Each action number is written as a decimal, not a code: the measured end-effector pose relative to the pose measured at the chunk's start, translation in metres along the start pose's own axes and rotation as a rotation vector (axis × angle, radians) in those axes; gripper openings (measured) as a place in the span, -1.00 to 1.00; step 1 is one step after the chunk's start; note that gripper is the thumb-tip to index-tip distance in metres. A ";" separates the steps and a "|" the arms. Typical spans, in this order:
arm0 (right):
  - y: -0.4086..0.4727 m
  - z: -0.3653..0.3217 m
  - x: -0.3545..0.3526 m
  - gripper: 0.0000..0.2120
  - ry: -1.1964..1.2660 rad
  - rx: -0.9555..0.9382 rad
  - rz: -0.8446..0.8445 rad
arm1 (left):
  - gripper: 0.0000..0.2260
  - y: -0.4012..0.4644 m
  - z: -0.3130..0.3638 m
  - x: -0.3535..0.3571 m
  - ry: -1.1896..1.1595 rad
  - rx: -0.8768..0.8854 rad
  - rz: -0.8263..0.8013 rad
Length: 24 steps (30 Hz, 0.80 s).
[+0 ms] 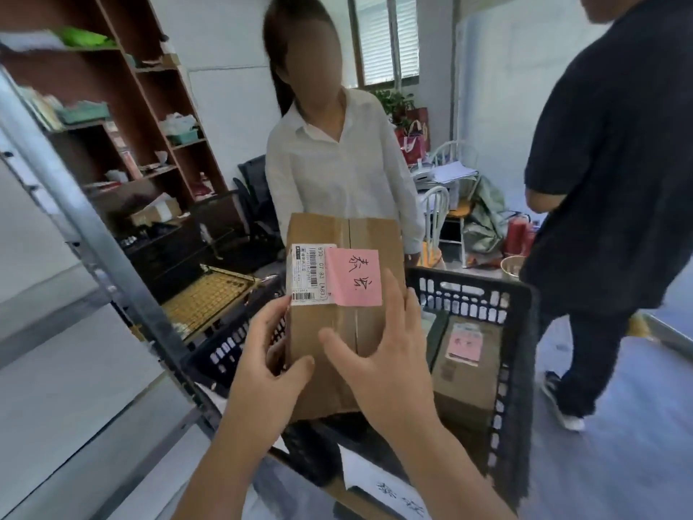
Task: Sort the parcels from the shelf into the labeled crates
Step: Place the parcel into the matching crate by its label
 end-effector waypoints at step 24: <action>0.007 0.193 -0.006 0.11 -1.019 0.227 -0.419 | -0.46 0.166 -0.209 0.110 0.207 -0.221 -0.555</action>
Point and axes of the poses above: each hand's wrist, its own y-axis towards the middle knuckle, its own x-axis out of the palm, z = x × y, the point moved 10 cm from there along y, towards the middle knuckle
